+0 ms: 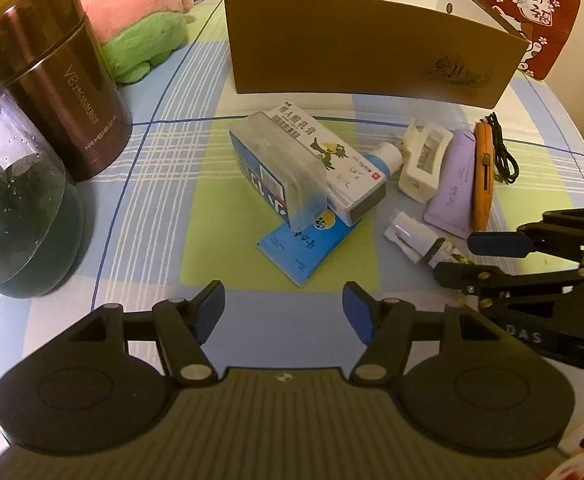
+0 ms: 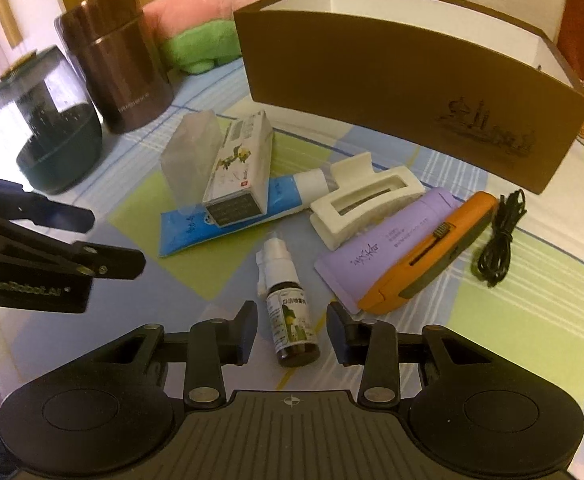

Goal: Organize rigid objects
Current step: 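Grasp the clear plastic case with the left tool while the right tool grasps the spray bottle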

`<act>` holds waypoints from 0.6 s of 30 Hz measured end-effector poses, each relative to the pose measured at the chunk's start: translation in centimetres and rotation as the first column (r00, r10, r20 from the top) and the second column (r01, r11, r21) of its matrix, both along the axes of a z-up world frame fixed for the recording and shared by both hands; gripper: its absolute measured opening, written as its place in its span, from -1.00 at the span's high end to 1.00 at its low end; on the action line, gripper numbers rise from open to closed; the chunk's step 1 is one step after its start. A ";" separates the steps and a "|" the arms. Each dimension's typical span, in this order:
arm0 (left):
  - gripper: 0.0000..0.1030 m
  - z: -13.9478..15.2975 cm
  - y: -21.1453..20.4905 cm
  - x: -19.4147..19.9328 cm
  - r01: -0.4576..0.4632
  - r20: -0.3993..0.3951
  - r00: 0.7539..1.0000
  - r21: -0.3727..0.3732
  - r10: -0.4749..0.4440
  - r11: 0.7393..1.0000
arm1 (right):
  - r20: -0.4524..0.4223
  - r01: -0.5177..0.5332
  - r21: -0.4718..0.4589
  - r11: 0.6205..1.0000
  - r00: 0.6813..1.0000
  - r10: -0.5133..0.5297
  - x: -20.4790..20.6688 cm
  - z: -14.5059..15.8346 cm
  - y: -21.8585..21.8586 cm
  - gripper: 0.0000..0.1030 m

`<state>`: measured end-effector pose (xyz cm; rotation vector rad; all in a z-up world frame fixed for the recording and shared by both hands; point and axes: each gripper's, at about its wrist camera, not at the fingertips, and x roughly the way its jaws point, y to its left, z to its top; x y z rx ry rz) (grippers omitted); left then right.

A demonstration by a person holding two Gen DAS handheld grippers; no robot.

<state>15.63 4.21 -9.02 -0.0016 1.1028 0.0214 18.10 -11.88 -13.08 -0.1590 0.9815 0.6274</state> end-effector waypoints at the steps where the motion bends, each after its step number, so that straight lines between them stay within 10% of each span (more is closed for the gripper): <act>1: -0.20 0.0 0.0 0.1 0.001 -0.001 1.000 -0.001 -0.001 1.000 | 0.000 -0.004 -0.006 1.000 1.000 0.004 0.1 -0.2 0.2 0.33; 18: -0.20 -0.1 -0.1 1.1 0.023 0.009 1.000 -0.006 -0.023 1.000 | 0.016 0.008 -0.029 1.000 1.000 -0.008 -0.1 -0.6 0.6 0.61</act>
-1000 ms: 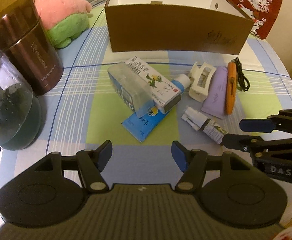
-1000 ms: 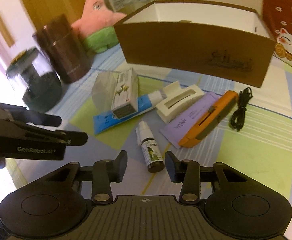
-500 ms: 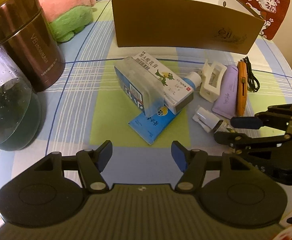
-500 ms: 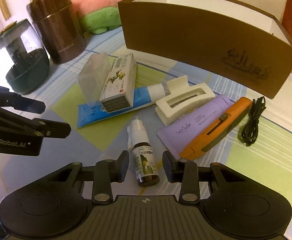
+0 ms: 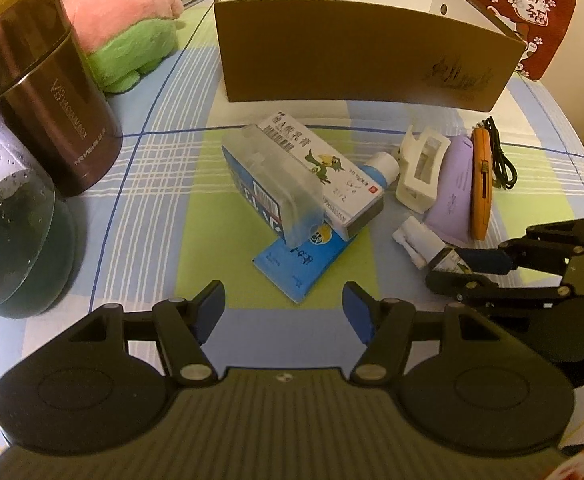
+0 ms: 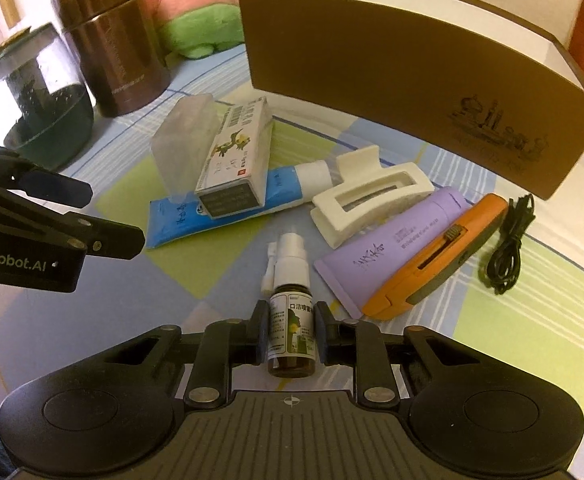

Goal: Organize rigid objects
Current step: 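Grasp the clear plastic case with the left tool while the right tool grasps the spray bottle, then carry the clear case and spray bottle over the brown box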

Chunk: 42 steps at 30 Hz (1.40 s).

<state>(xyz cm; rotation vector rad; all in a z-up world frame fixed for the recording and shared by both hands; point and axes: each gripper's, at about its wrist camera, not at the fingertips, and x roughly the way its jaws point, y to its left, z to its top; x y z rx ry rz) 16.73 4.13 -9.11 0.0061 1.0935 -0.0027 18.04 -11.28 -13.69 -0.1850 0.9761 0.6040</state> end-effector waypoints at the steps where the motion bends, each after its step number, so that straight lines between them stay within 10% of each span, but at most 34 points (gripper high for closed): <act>1: -0.20 0.1 0.0 0.0 0.000 0.003 1.000 -0.001 0.000 1.000 | 0.000 0.007 0.011 1.000 1.000 -0.007 -0.1 0.2 -0.2 0.61; 21: -0.15 1.4 0.8 6.4 -0.048 0.071 0.996 -0.024 0.049 0.999 | 0.031 0.263 0.119 0.957 0.963 -0.268 2.3 3.8 -5.6 0.61; 31: 0.47 -0.5 2.5 8.5 -0.065 -0.026 0.998 -0.053 0.063 0.996 | 0.002 0.327 0.126 0.937 0.944 -0.330 2.4 3.4 -7.5 0.61; 42: 0.50 -0.9 2.5 8.8 -0.035 -0.024 0.999 0.015 0.036 0.999 | -0.005 0.340 0.126 0.932 0.940 -0.342 2.6 3.3 -7.8 0.61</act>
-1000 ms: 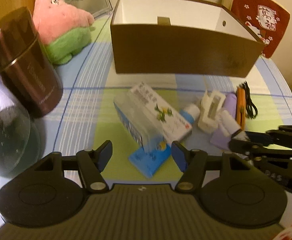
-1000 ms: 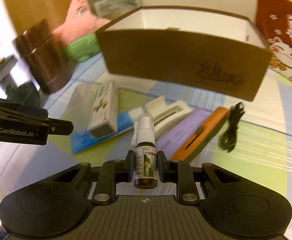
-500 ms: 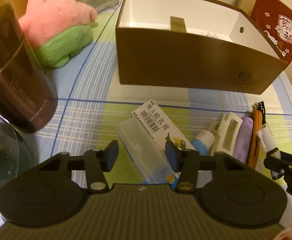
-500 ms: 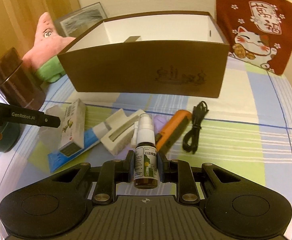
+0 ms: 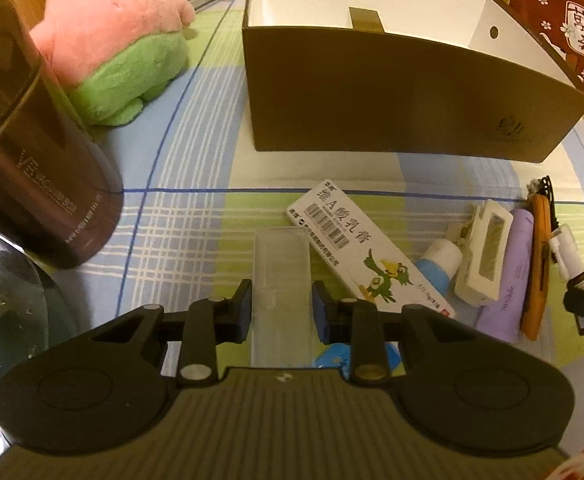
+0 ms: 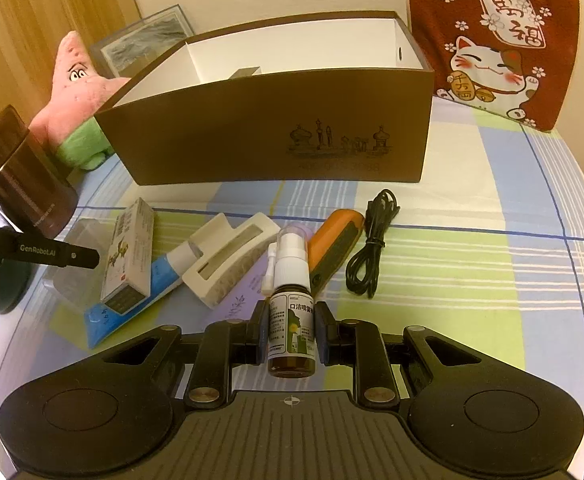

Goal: Organize rigid objects
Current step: 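Carry the clear case and spray bottle over the brown box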

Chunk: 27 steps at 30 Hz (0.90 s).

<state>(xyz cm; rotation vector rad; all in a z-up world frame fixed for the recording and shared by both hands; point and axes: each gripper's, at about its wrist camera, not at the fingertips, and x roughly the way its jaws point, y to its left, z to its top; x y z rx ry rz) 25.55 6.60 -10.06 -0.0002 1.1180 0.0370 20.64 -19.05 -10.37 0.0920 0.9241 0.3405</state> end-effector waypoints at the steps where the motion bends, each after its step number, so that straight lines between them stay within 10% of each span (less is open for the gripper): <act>1: 0.50 0.1 0.1 -0.1 -0.003 0.004 1.000 0.002 0.003 1.000 | 0.001 0.002 0.002 1.000 1.000 -0.002 0.0 0.1 0.0 0.61; 27: 0.50 11.5 -1.8 2.8 0.070 0.276 0.959 -0.002 -0.067 0.998 | 0.151 -0.058 0.091 0.994 0.987 0.044 5.8 8.1 2.8 0.61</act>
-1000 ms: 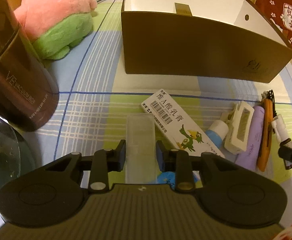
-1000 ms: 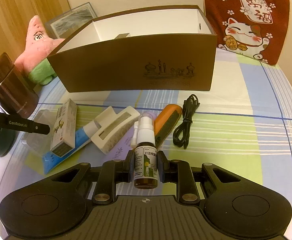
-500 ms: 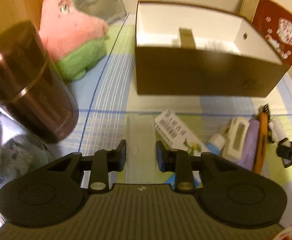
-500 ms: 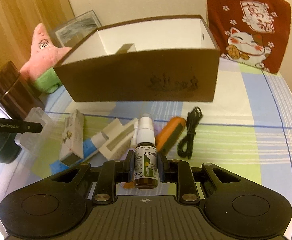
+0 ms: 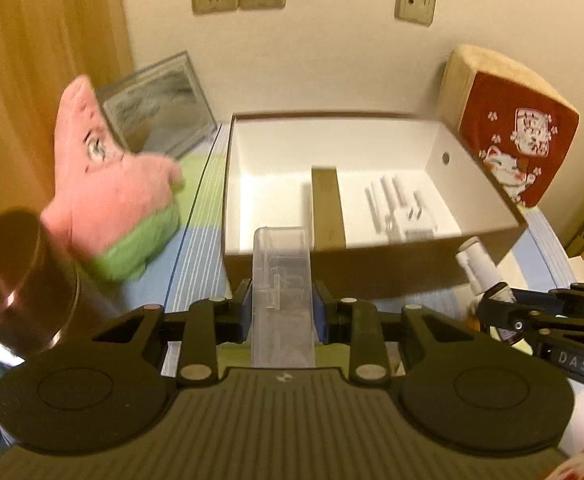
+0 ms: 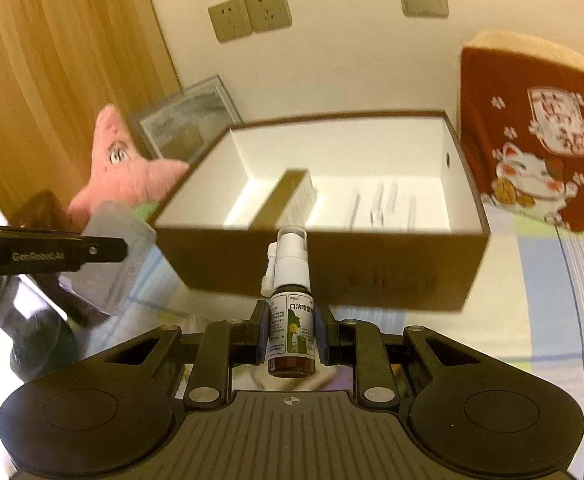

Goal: Organize rigid objects
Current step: 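Carry the clear case and spray bottle over the brown box, then lower both items into the box and open both tools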

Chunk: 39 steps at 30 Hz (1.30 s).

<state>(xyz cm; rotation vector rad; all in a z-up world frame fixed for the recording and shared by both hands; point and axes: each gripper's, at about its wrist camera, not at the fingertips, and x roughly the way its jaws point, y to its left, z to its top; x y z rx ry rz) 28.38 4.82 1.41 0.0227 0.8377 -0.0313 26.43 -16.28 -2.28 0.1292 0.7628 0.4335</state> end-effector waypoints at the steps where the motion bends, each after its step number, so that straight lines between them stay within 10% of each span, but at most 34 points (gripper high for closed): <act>1: 0.50 0.2 -0.1 0.4 0.003 0.006 1.000 0.001 -0.003 1.000 | 0.005 0.000 0.002 1.000 1.000 0.000 0.4 0.3 0.2 0.61; 17: 0.50 0.8 -1.0 9.9 0.023 0.009 1.000 0.040 -0.024 0.999 | 0.042 0.034 0.002 0.999 0.999 -0.034 9.3 2.1 2.2 0.61; 39: 0.50 -6.7 -0.8 17.7 0.053 -0.183 0.982 0.087 -0.037 0.995 | -0.148 0.060 -0.086 0.994 0.986 -0.072 16.6 -4.3 4.4 0.61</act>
